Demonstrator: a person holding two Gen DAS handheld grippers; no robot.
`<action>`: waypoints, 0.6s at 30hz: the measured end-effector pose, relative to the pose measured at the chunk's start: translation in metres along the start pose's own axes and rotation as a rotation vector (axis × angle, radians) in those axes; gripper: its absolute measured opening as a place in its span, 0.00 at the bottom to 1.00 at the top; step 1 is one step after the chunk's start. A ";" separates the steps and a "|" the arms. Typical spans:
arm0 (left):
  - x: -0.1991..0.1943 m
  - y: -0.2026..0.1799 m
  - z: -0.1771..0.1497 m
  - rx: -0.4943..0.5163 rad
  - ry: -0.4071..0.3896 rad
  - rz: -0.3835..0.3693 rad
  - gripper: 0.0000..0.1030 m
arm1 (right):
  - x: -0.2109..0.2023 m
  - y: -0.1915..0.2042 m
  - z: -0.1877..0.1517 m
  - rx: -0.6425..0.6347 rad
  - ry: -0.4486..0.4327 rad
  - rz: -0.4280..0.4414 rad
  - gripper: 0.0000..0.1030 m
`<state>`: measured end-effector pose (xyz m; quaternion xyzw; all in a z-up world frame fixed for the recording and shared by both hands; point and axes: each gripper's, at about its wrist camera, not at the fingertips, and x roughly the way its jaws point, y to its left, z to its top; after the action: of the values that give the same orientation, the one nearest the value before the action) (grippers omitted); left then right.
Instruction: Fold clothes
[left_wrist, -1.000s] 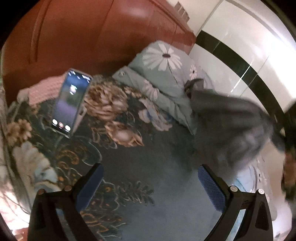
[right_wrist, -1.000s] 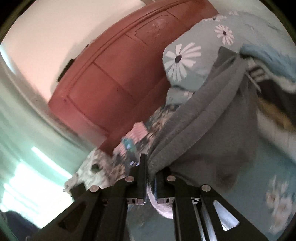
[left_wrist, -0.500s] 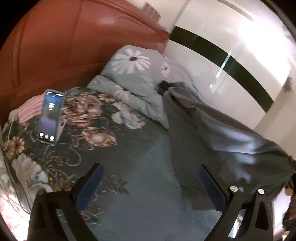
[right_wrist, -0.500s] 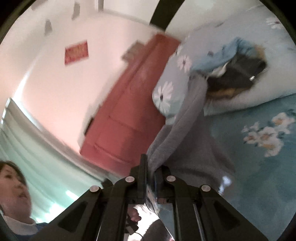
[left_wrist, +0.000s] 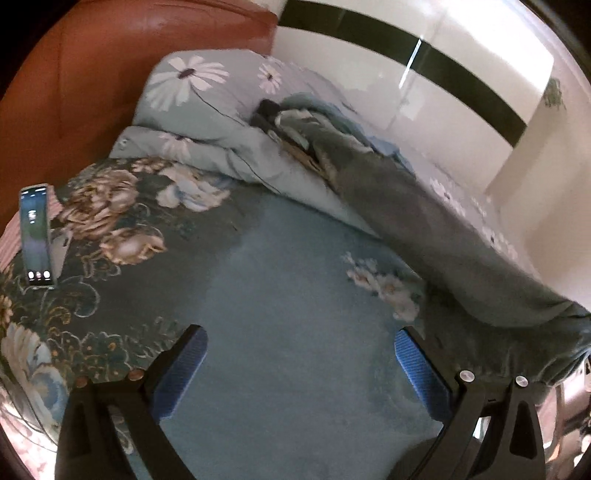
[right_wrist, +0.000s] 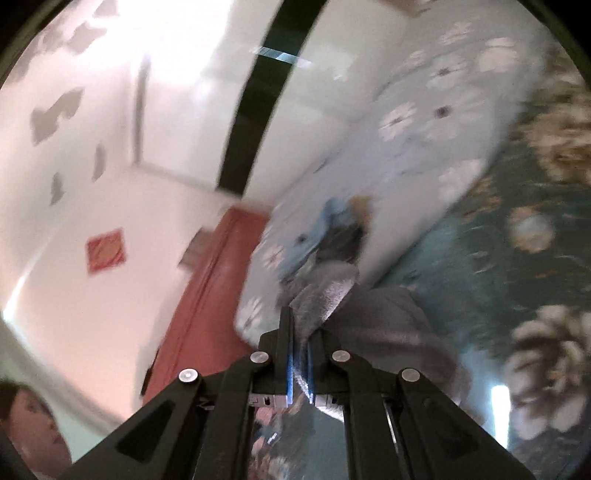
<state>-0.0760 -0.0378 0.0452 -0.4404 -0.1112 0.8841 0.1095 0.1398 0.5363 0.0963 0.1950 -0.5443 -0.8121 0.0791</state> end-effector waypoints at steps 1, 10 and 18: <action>0.004 -0.004 0.000 0.008 0.009 0.000 1.00 | -0.007 -0.011 0.006 0.014 -0.021 -0.063 0.06; 0.056 -0.032 0.020 0.091 0.093 -0.014 1.00 | -0.021 -0.086 0.029 0.138 -0.090 -0.430 0.06; 0.149 -0.045 0.089 -0.053 0.166 -0.099 1.00 | 0.001 -0.115 0.021 0.120 -0.001 -0.510 0.07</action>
<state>-0.2307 0.0394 -0.0024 -0.5087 -0.1470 0.8349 0.1501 0.1404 0.5998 -0.0024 0.3299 -0.5249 -0.7721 -0.1399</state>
